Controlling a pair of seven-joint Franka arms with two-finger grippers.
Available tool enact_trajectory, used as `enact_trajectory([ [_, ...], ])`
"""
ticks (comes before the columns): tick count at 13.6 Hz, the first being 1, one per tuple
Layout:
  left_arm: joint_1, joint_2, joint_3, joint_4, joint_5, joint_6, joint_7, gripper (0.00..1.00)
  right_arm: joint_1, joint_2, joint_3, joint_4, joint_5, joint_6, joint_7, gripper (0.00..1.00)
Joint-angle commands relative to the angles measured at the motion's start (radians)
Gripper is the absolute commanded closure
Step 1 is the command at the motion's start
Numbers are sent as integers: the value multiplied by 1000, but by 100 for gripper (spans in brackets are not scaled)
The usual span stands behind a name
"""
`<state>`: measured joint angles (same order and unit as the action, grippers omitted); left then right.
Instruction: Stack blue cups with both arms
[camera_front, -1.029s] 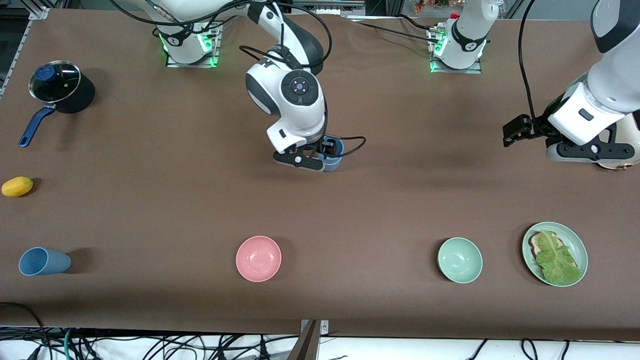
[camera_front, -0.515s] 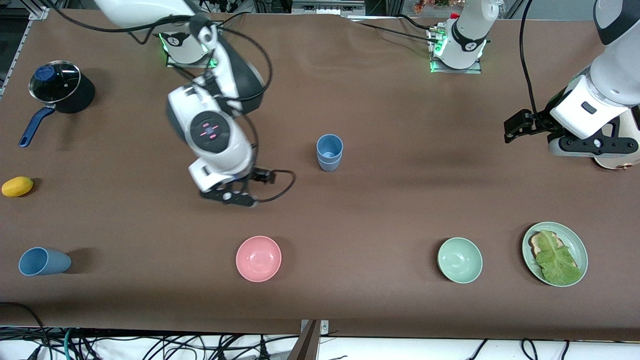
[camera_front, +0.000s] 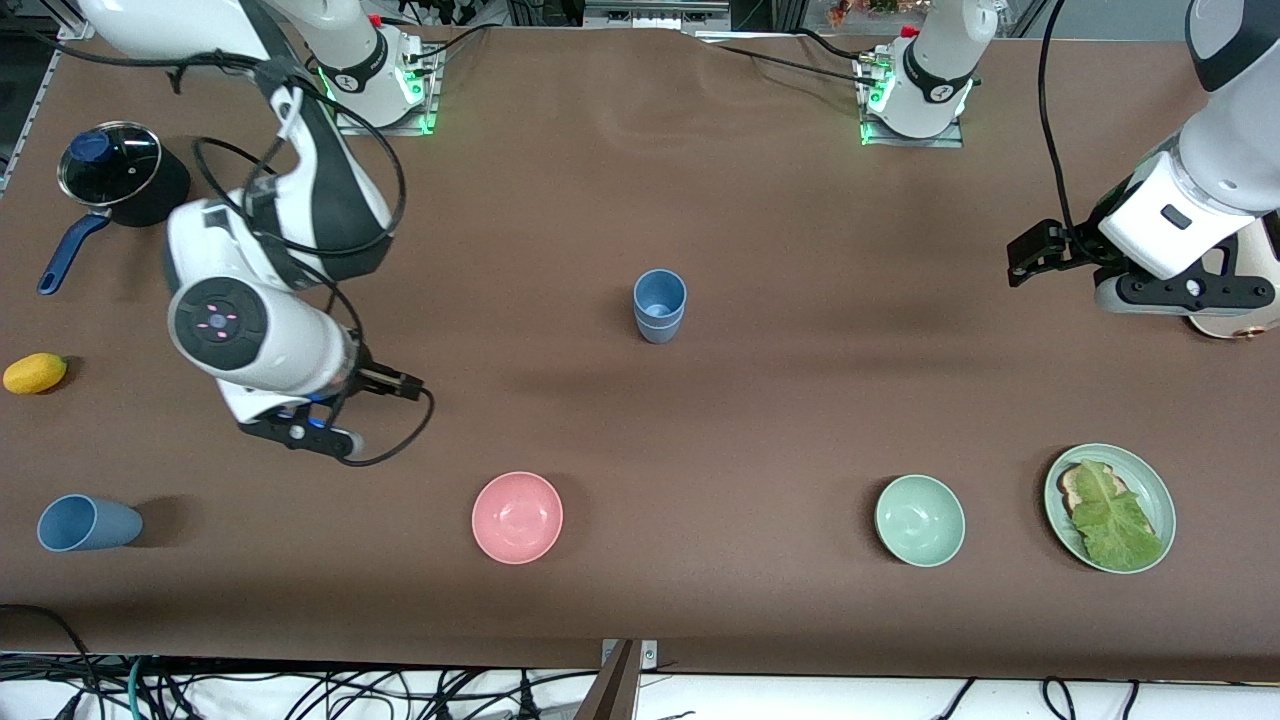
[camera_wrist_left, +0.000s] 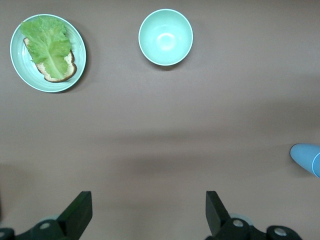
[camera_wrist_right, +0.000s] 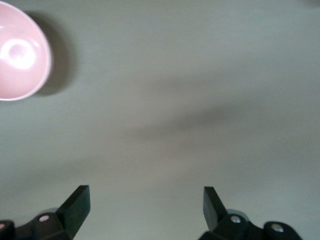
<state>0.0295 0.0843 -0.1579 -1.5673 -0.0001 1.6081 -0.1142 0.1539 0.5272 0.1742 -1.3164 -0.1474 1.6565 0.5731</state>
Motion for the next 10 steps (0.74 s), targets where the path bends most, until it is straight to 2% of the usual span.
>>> enact_trajectory([
  [1, -3, 8, 5, 0, -12, 15, -2, 0, 3, -99, -42, -6, 2, -101, -82, 0],
  [3, -5, 15, 3, -5, -9, 15, -2, 0, -4, -148, -82, -6, 3, -168, -175, 0],
  [5, -8, 28, 3, -4, -9, 18, -2, 0, -4, -170, -96, -6, 6, -221, -211, 0],
  [9, -10, 41, 1, -2, -12, 59, -2, 0, -37, -199, -114, -21, 74, -169, -304, 0],
  [10, -10, 43, 1, -2, -11, 59, -2, 0, -54, -235, -127, -77, 90, -118, -329, 0],
])
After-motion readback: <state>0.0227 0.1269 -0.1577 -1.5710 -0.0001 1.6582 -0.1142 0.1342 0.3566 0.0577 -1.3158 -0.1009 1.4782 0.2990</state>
